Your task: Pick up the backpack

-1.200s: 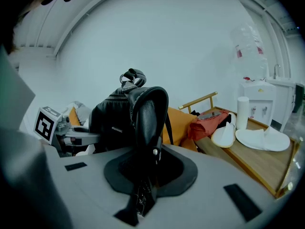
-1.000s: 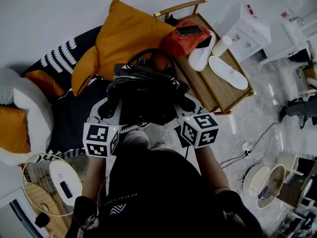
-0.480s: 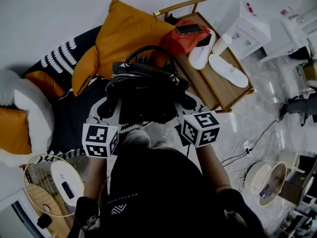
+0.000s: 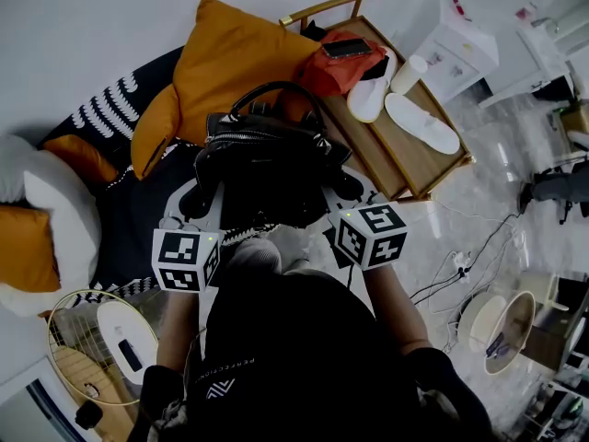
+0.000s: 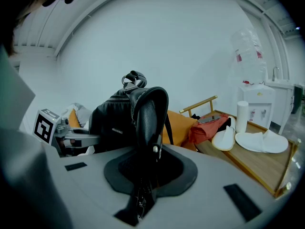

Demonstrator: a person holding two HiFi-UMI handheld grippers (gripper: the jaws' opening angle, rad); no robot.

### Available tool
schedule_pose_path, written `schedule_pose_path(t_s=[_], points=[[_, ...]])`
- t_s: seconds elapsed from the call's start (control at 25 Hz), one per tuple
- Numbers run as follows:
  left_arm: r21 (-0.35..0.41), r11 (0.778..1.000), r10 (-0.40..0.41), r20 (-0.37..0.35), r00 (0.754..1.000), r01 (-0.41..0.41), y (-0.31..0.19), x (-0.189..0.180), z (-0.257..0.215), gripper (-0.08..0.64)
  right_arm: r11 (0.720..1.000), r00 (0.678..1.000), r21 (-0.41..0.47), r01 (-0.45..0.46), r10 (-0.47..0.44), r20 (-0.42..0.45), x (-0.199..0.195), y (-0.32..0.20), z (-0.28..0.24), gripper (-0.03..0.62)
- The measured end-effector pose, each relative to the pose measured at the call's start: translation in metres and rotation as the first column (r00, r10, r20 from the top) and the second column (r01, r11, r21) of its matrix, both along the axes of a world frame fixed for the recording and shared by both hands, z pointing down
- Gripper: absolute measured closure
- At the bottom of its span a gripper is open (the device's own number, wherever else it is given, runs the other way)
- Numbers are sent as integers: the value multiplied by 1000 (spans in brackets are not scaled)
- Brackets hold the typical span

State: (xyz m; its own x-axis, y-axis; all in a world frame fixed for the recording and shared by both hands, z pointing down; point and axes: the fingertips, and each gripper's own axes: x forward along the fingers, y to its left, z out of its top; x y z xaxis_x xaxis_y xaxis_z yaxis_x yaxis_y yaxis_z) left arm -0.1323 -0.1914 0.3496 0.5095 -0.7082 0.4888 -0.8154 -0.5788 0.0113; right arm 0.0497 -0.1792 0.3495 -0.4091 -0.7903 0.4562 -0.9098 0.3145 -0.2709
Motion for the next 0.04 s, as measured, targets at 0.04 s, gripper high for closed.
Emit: schedule_pose_path(t_s=[0.04], points=[[1, 1000, 0, 0, 1000, 0, 0, 0, 0, 489, 1000, 1000, 1, -2, 2, 0, 0, 0, 0, 551]])
